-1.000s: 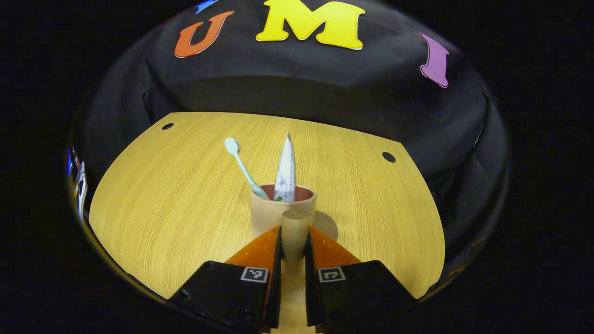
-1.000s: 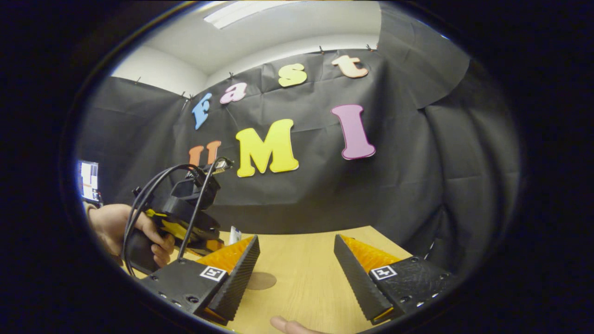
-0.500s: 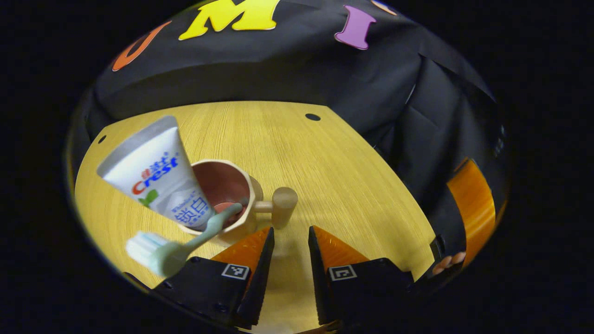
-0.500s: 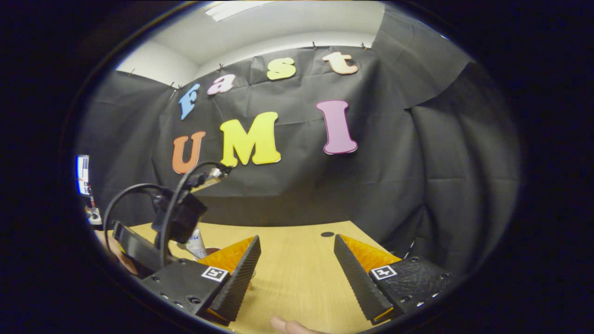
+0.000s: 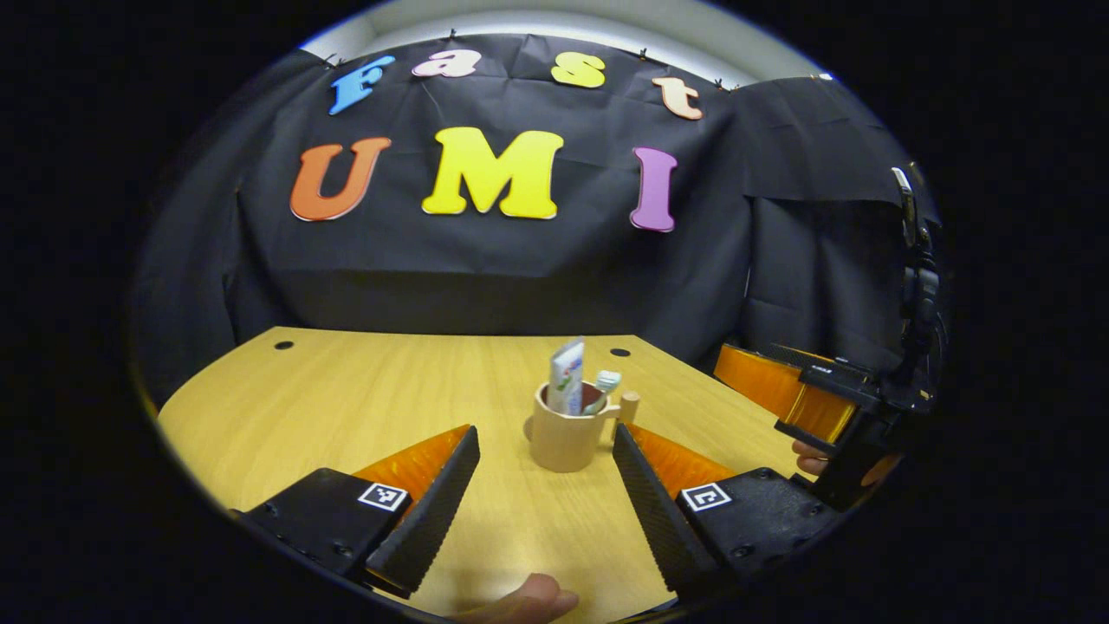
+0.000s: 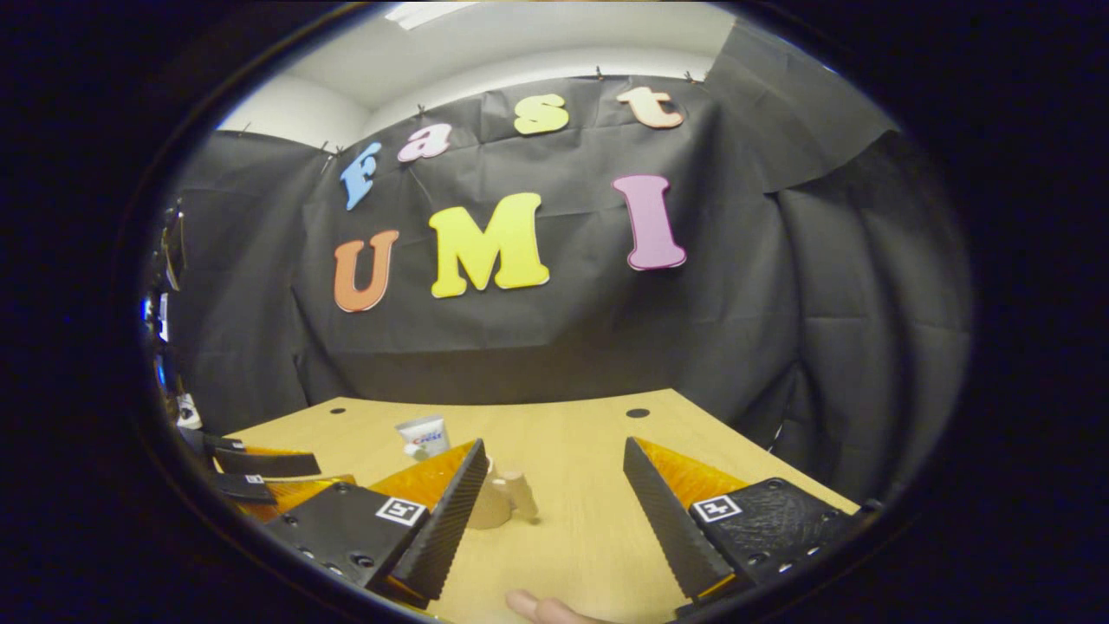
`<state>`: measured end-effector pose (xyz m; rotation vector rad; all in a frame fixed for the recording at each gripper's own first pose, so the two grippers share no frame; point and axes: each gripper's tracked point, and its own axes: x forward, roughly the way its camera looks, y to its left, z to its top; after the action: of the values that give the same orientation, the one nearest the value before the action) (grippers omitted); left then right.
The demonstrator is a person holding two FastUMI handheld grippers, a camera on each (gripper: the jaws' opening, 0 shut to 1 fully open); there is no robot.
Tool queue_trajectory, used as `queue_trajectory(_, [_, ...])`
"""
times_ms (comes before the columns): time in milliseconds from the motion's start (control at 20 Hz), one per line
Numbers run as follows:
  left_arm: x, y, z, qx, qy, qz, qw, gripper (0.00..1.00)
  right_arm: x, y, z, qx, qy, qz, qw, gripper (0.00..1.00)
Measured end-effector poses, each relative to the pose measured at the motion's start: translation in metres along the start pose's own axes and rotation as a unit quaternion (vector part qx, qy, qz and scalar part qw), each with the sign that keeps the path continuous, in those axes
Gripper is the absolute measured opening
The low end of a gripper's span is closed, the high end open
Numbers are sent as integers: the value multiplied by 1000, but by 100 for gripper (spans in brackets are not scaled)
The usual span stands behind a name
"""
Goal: Put the toothbrush and toothpaste on the desktop into the cup, then pick up the cup and place it on the coaster on the desktop.
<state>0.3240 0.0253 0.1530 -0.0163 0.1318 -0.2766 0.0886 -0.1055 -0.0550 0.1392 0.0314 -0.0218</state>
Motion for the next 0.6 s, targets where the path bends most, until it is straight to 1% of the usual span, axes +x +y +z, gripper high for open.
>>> queue_trajectory(100, [-3, 32, 6, 4, -17, 32, 999, 98, -10, 24, -6, -17, -7, -5, 1000, 92])
queue_trajectory(150, [-2, 43, 13, -2, -34, 45, 998, 99, -12, 38, -8, -20, -9, 1, 1000, 96])
queue_trajectory(200, [-1, 45, 10, 2, -26, 54, 998, 99, -15, 51, -11, -20, -11, 4, 1000, 93])
queue_trajectory(250, [-4, 53, 10, 2, -22, 69, 997, 98, -15, 57, -12, -18, -12, 4, 1000, 96])
queue_trajectory(300, [-9, 63, 10, 0, -31, 79, 996, 98, -15, 63, -15, -12, -11, 5, 1000, 95])
queue_trajectory(350, [-11, 64, 12, 3, -43, 79, 996, 98, -14, 70, -19, -7, -8, 10, 1000, 95])
queue_trajectory(400, [-14, 69, 10, 3, -45, 86, 995, 98, -12, 77, -24, -5, -2, 16, 1000, 98])
queue_trajectory(450, [-14, 72, 9, 3, -48, 89, 995, 98, -9, 81, -31, -7, 8, 20, 1000, 95])
queue_trajectory(550, [-14, 75, 4, 2, -42, 92, 995, 98, -8, 83, -39, -16, 20, 24, 999, 95])
queue_trajectory(600, [-13, 75, 0, 0, -37, 93, 995, 98, -9, 83, -40, -20, 19, 25, 999, 97])
